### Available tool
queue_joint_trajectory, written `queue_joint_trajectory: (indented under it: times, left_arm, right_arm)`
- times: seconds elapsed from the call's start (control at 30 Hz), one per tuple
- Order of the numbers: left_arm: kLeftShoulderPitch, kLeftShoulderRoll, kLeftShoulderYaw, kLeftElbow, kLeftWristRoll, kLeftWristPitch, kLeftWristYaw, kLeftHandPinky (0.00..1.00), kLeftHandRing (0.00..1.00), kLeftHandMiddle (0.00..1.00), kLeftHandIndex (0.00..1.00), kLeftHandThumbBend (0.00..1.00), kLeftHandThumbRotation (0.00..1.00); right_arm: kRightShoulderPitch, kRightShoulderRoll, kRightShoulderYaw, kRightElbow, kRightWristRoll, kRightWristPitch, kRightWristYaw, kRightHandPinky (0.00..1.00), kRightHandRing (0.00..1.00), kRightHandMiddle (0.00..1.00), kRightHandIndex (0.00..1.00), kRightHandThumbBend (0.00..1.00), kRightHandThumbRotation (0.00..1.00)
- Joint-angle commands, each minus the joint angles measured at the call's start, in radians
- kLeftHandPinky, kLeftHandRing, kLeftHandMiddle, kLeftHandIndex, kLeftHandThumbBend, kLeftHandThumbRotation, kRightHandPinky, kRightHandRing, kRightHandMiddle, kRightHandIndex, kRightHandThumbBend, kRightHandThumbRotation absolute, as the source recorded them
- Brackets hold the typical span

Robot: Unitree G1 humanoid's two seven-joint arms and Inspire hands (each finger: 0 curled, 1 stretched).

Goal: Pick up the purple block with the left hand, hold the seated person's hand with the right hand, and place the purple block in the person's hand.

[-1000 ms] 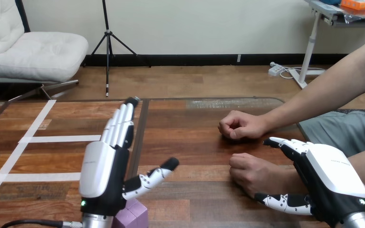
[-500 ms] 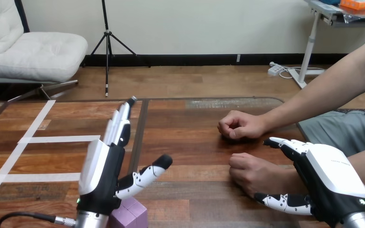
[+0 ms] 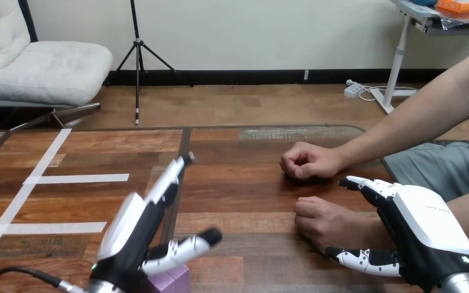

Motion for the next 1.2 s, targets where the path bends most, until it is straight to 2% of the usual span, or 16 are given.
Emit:
queue_joint_trajectory:
  times: [0.0, 0.13, 0.27, 0.37, 0.63, 0.9, 1.17]
  left_arm:
    - [0.08, 0.125, 0.097, -0.344, 0.021, 0.2, -0.157, 0.78, 0.89, 0.94, 0.94, 0.91, 0.81]
    - [0.131, 0.142, 0.118, -0.452, 0.068, 0.286, -0.202, 0.74, 0.87, 0.93, 0.93, 0.91, 0.77]
    - [0.176, 0.141, 0.127, -0.538, 0.14, 0.361, -0.219, 0.71, 0.85, 0.91, 0.91, 0.92, 0.71]
    - [0.198, 0.13, 0.124, -0.572, 0.195, 0.397, -0.215, 0.69, 0.84, 0.91, 0.91, 0.91, 0.68]
    - [0.225, 0.101, 0.112, -0.625, 0.284, 0.472, -0.22, 0.68, 0.85, 0.91, 0.91, 0.88, 0.65]
    - [0.241, 0.073, 0.103, -0.671, 0.377, 0.553, -0.23, 0.77, 0.87, 0.92, 0.91, 0.85, 0.67]
    - [0.256, 0.046, 0.099, -0.711, 0.472, 0.62, -0.209, 0.83, 0.88, 0.93, 0.93, 0.86, 0.7]
  right_arm:
    - [-0.052, -0.02, 0.002, -0.023, 0.005, -0.015, 0.002, 0.92, 0.89, 0.84, 0.84, 0.7, 0.31]
    - [-0.054, -0.021, 0.002, -0.02, 0.006, -0.019, -0.001, 0.92, 0.89, 0.84, 0.84, 0.69, 0.31]
    - [-0.055, -0.021, 0.003, -0.019, 0.006, -0.02, 0.0, 0.92, 0.89, 0.84, 0.84, 0.69, 0.31]
    - [-0.056, -0.022, 0.003, -0.016, 0.007, -0.023, -0.002, 0.92, 0.88, 0.84, 0.84, 0.69, 0.31]
    - [-0.058, -0.021, 0.006, -0.012, 0.002, -0.024, -0.007, 0.91, 0.88, 0.84, 0.84, 0.7, 0.29]
    - [-0.057, -0.021, 0.007, -0.023, 0.0, -0.015, 0.001, 0.92, 0.88, 0.84, 0.84, 0.7, 0.29]
    - [-0.054, -0.023, 0.004, -0.023, 0.0, -0.018, -0.001, 0.92, 0.88, 0.84, 0.84, 0.7, 0.29]
